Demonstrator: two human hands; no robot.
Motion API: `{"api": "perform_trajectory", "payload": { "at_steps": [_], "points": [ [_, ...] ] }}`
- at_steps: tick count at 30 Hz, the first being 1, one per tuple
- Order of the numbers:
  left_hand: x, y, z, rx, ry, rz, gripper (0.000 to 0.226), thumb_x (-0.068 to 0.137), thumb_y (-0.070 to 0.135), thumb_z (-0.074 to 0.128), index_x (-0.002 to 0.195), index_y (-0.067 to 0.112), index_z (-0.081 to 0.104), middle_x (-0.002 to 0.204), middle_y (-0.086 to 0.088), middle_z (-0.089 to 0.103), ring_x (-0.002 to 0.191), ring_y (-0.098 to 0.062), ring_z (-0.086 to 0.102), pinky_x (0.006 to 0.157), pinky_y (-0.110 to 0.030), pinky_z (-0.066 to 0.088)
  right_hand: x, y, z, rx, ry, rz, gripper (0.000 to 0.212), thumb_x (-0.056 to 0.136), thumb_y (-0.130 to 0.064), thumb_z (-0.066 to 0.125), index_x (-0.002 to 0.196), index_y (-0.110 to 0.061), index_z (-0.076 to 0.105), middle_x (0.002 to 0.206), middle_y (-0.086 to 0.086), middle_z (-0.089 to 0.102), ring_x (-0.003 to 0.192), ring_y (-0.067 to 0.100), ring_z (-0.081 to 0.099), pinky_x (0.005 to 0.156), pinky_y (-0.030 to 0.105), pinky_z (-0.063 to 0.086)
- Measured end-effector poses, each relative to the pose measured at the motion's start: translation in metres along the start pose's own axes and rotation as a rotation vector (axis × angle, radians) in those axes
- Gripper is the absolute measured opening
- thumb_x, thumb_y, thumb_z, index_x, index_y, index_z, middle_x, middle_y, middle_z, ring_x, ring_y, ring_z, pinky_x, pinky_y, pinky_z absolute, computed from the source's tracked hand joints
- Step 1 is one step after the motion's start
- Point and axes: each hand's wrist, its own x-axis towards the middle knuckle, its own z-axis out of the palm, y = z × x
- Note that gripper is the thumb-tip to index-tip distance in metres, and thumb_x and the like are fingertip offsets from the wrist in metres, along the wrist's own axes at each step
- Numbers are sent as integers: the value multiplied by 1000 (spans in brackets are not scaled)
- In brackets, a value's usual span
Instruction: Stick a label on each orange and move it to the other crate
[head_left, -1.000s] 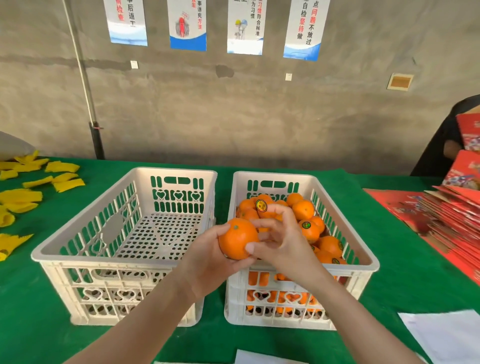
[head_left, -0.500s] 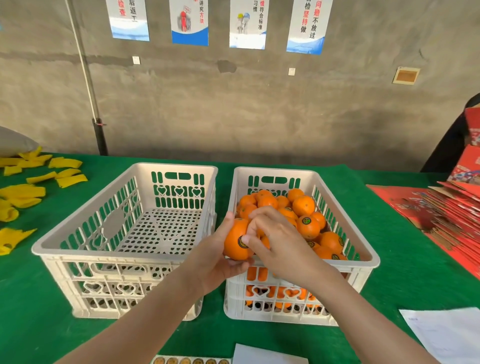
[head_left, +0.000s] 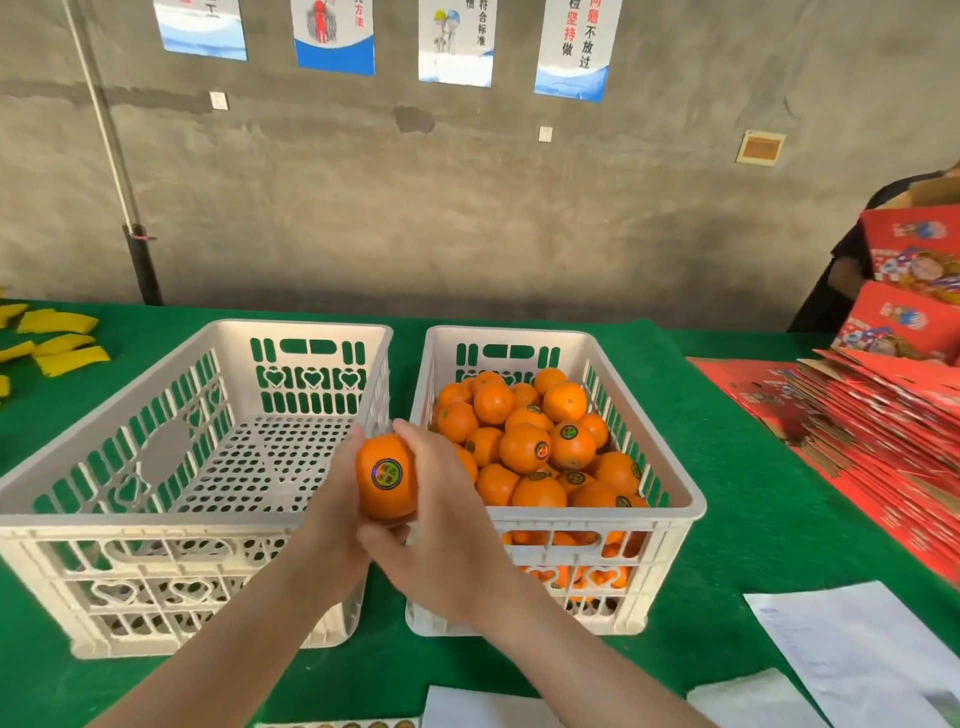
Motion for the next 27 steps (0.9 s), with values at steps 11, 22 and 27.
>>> {"api": "perform_trajectory", "payload": {
  "at_steps": [11, 22, 27],
  "points": [
    [27, -12, 32, 455, 89, 307, 58, 101, 49, 20, 87, 16, 65, 88, -13, 72, 78, -15, 67, 66, -24, 47, 20, 39, -35, -15, 185, 87, 74, 67, -21, 81, 118, -44, 32, 120, -14, 35, 106, -1, 37, 80, 10, 40],
    [55, -41, 35, 1233, 70, 579, 40, 85, 2, 55, 123, 14, 50, 117, -1, 52, 104, -13, 49, 87, -19, 38, 28, 153, -128, -248, 92, 698, 83, 63, -29, 81, 127, -18, 30, 109, 4, 51, 96, 23, 52, 80, 39, 49],
    [50, -42, 34, 1209, 53, 630, 33, 86, 3, 57, 116, 15, 54, 107, 6, 50, 97, -11, 52, 79, -13, 39, 31, 163, -119, -241, -42, 581, 102, 68, -38, 82, 144, -18, 19, 142, 6, 39, 128, 26, 41, 100, 37, 38]
  ]
}}
